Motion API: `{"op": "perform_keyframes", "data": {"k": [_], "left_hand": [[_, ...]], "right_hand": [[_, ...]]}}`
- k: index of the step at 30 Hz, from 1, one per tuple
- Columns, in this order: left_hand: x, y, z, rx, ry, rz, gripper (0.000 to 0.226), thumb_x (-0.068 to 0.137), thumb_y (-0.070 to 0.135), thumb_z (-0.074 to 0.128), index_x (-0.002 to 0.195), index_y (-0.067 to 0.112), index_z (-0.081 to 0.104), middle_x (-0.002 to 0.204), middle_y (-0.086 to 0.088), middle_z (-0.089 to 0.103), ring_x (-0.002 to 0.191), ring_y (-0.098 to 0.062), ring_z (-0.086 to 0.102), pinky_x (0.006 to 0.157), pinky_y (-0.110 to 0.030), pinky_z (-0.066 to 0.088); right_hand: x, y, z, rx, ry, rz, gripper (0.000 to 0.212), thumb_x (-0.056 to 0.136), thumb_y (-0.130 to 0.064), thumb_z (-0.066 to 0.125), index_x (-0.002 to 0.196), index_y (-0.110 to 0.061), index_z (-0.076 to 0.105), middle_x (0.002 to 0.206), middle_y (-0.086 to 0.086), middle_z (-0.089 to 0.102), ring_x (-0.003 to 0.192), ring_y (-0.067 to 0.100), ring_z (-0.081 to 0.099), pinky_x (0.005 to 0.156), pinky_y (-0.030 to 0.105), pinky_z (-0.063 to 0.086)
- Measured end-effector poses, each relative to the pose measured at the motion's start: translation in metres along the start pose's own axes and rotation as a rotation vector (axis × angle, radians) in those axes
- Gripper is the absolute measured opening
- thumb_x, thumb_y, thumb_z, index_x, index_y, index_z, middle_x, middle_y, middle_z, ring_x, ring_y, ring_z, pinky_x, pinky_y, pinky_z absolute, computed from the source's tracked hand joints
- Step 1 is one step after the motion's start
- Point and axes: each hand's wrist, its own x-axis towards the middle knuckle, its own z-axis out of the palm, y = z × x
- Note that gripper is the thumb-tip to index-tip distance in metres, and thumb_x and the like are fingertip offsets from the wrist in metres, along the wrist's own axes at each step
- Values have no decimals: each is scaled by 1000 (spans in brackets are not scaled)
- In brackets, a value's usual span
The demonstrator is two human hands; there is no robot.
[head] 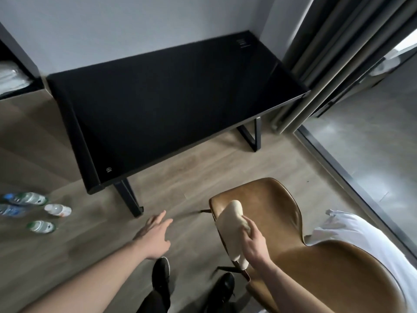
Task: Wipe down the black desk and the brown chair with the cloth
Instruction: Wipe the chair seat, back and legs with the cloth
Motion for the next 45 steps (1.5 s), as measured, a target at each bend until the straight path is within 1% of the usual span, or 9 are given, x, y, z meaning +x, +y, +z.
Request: {"op": "perform_keyframes", "data": {"k": [8,14,18,26,31,33,36,40,45], "left_hand": [[35,80,52,-12,32,-6,77,96,27,53,167,26,23,177,3,-7,162,-24,0,130,-41,19],[101,115,88,-72,69,32,77,96,30,55,166,28,25,177,3,-3,162,-24,4,129,-41,21],[150,120,124,-133,84,28,75,97,30,56,165,30,26,176,5,1,160,-26,11,126,-40,26],[235,122,194,-470,172,-69,91,95,45,65,168,19,16,174,-3,16,157,-24,27,124,-35,27],[259,134,218,-666,188,-148,103,93,57,69,166,10,14,170,-8,31,154,-28,36,118,-33,32],[267,136,229,-707,199,-171,91,88,59,72,157,13,34,158,-9,50,142,-31,51,109,-32,42],[270,135,250,-828,275,-180,65,71,62,71,119,20,61,128,-8,71,116,-32,67,99,-37,54],[264,137,261,-840,386,-169,40,86,43,66,115,15,64,122,-10,70,110,-35,69,84,-35,59],[236,131,278,-866,463,-172,27,86,30,64,108,14,62,114,-9,71,105,-33,68,83,-33,58]], "right_hand": [[67,58,-83,-39,140,-56,44,107,-25,52,149,-35,55,139,2,65,125,29,60,101,38,47],[132,97,-50,-327,83,-201,49,102,-8,54,149,-18,58,152,6,57,142,29,48,113,35,38],[181,147,-10,-664,-174,-121,62,96,-39,61,155,-25,49,156,5,50,142,30,48,111,41,46],[226,197,33,-762,-126,-18,94,96,-76,45,168,-33,3,175,6,-13,160,42,4,122,61,30],[222,202,65,-700,-10,76,100,91,-84,37,167,-36,-7,174,6,-22,159,42,-12,121,67,24],[217,204,74,-772,10,86,97,94,-80,31,167,-32,-12,173,9,-25,158,47,-14,121,69,23],[225,198,87,-909,14,140,97,94,-78,21,166,-26,-18,172,20,-22,158,52,-9,123,69,17],[230,189,90,-933,-22,189,93,99,-77,20,165,-25,-20,171,19,-27,157,53,-12,126,68,-1],[215,220,80,-945,-6,-117,100,86,-84,19,166,-35,-14,175,11,-18,158,52,-8,124,66,19]]}}
